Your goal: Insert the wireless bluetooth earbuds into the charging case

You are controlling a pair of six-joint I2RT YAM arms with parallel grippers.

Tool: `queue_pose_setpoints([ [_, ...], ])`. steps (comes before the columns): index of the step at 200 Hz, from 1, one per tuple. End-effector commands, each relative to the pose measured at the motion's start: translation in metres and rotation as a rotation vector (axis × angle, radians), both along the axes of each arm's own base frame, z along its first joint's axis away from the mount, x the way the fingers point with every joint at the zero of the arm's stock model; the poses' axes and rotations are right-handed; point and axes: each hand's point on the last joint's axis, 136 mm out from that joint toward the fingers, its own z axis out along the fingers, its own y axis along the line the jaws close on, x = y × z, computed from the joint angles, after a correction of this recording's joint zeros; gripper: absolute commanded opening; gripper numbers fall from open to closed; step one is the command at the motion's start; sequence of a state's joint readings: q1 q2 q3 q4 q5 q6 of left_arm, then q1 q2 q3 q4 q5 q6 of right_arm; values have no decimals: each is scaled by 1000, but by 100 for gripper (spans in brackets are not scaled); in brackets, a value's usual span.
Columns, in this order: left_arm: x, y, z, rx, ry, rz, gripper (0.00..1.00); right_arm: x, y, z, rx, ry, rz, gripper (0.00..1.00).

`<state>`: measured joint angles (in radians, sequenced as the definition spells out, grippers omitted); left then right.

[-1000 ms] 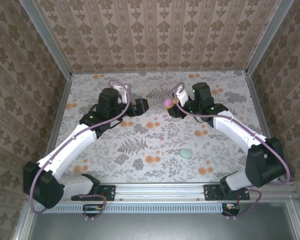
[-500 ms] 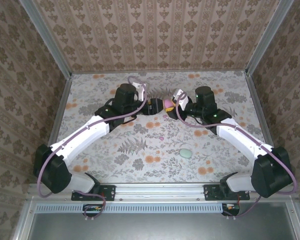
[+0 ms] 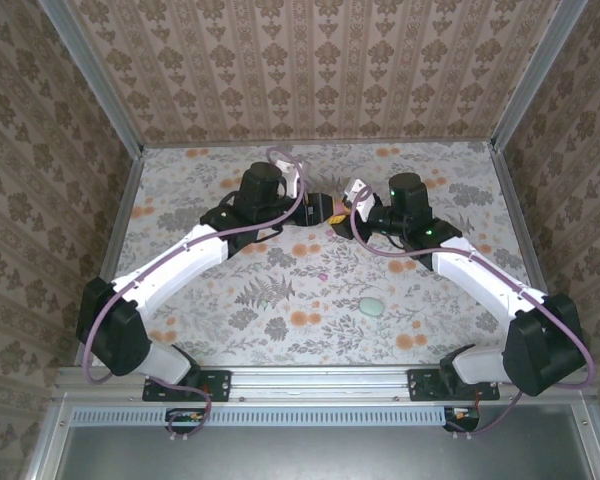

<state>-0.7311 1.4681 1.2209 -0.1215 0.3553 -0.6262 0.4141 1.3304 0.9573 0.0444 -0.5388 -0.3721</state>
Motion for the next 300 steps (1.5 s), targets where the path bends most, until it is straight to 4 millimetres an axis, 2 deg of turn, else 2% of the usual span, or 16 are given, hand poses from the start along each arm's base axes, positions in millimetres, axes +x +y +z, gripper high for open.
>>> queue_pose_setpoints([
  [1,-3,-10,16,-37,-16,-33,52,-8,4,20,26,-73,32,38],
  [13,-4,-12,16,-38,-10,-39,48,-8,3,21,29,-80,27,38],
  [27,-4,-11,17,-39,-6,-34,38,-7,2,22,31,-85,20,39],
  [46,-3,-8,19,-43,-9,-14,34,-7,1,22,26,-90,14,40],
  [64,-3,-5,24,-52,-20,0,25,-7,0,22,20,-92,8,41],
  [81,-3,-1,26,-57,-23,18,17,-9,-1,24,20,-98,7,45],
  [108,0,6,34,-95,-22,57,15,-13,-6,39,53,-137,-11,62],
  [132,6,11,48,-261,31,111,11,-15,-21,61,183,-231,-72,67],
  [148,7,12,58,-376,64,125,10,-13,-37,75,306,-235,-103,65],
  [159,7,13,63,-413,82,124,9,-15,-39,77,335,-202,-64,65],
  [194,2,12,73,-448,121,114,9,-27,-28,74,321,-154,70,63],
  [225,-3,11,88,-508,124,90,9,-31,-17,74,268,-230,106,63],
  [255,-11,1,102,-537,117,40,9,-19,-15,84,297,-282,61,64],
  [277,-15,0,105,-536,113,31,9,-7,-22,93,350,-321,-3,65],
  [300,-17,3,106,-535,106,34,8,-4,-20,96,358,-319,22,66],
])
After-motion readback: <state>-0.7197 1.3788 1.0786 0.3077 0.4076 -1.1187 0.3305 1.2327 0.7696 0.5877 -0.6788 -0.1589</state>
